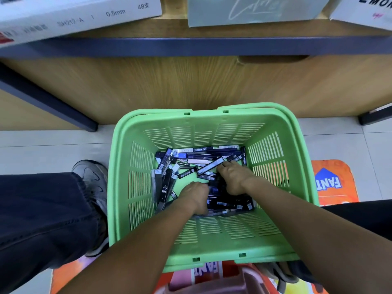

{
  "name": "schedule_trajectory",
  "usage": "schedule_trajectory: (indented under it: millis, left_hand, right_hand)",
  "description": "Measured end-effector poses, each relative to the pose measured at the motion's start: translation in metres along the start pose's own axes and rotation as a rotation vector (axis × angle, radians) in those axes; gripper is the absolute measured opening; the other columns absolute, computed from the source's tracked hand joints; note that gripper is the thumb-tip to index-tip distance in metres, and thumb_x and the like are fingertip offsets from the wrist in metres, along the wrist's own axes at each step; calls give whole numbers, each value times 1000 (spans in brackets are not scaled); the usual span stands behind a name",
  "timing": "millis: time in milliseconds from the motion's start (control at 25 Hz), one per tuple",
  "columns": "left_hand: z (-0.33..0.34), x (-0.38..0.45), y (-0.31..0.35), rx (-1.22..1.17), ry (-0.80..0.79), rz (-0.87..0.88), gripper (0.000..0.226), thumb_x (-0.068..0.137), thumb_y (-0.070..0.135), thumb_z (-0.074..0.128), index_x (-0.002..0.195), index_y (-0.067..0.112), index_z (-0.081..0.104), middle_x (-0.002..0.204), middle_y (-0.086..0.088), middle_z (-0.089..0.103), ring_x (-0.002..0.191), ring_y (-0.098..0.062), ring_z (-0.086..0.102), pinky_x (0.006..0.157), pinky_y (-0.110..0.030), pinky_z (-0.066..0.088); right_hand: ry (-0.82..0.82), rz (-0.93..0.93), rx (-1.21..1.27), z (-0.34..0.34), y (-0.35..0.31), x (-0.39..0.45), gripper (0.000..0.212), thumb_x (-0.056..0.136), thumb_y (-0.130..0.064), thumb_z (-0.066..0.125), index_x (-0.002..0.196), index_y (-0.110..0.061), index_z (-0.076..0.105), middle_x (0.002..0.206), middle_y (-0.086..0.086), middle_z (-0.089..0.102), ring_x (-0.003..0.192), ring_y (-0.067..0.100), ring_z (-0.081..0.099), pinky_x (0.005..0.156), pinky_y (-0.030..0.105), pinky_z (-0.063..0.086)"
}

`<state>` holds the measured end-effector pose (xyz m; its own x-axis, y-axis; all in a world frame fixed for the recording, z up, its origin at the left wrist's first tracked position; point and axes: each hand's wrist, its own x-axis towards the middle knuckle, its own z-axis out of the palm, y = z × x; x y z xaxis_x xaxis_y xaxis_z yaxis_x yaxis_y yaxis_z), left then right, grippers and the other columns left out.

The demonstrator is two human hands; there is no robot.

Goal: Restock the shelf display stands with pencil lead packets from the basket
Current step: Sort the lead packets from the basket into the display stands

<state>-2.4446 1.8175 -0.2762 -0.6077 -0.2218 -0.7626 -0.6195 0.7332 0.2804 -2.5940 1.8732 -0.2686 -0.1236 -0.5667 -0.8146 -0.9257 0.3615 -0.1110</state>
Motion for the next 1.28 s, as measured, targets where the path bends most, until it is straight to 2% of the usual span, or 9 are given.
schedule_trajectory:
  millis: [200,440,560,680,800,920,1000,1120,1280]
  left_hand:
    - [2,-2,-9,-27,-60,75,23,84,16,69,98,13,50,85,-3,50,81,-25,54,65,-32,41]
    - [-45,-9,-33,-643,-95,35,15,85,14,71,91,16,58,79,1,61,64,-12,61,52,-25,47]
    - [-73,-23,-42,-1017,18,-11,20,81,5,74,95,12,62,89,-6,69,74,-16,67,65,-28,54]
    - [-92,-40,-36,-1207,82,-6,26,80,0,73,101,11,61,94,-9,70,81,-21,68,77,-37,57]
    - [-108,-57,-25,-1275,116,2,30,81,0,71,104,13,58,90,-6,69,73,-13,67,68,-31,55]
    - [-120,-70,-21,-1195,145,-19,54,72,12,77,120,12,52,115,-9,64,103,-21,65,90,-41,56]
    - [-129,-83,-16,-1206,176,-18,60,65,14,79,119,11,52,118,-12,65,106,-26,65,96,-49,54]
    - [-142,-98,-10,-1272,148,1,72,49,11,79,116,9,50,109,-17,67,94,-33,69,94,-55,53]
    - [-171,-119,-3,-1241,144,59,48,63,4,74,107,1,53,78,-17,63,59,-23,60,67,-35,51]
  right_hand:
    - [-33,-1,185,-9,2,0,63,86,-1,59,145,-12,41,148,12,43,139,29,37,113,43,40]
    - [214,99,583,-31,9,-5,53,87,7,56,137,-12,55,134,8,60,120,26,59,103,36,51]
    - [256,151,1031,-44,16,-15,44,88,15,52,123,-12,62,126,10,65,111,23,65,101,39,54]
    - [74,51,1413,-57,10,-41,44,87,20,52,123,-4,59,119,16,70,105,30,71,89,39,59]
    - [-94,-93,1465,-70,9,-67,56,83,26,45,131,-1,52,115,19,73,109,35,70,99,49,54]
    - [-168,-219,1507,-93,13,-92,48,90,21,48,132,-1,50,113,20,73,110,35,69,97,48,56]
    - [-122,-271,1371,-106,9,-106,40,93,12,57,131,1,52,106,20,74,98,30,73,84,39,61]
    - [-51,-244,1136,-121,5,-119,37,94,11,58,129,1,53,94,20,74,80,26,73,62,29,59]
    - [34,-303,1039,-145,12,-152,45,94,17,52,132,-7,52,87,21,66,79,31,73,65,36,62]
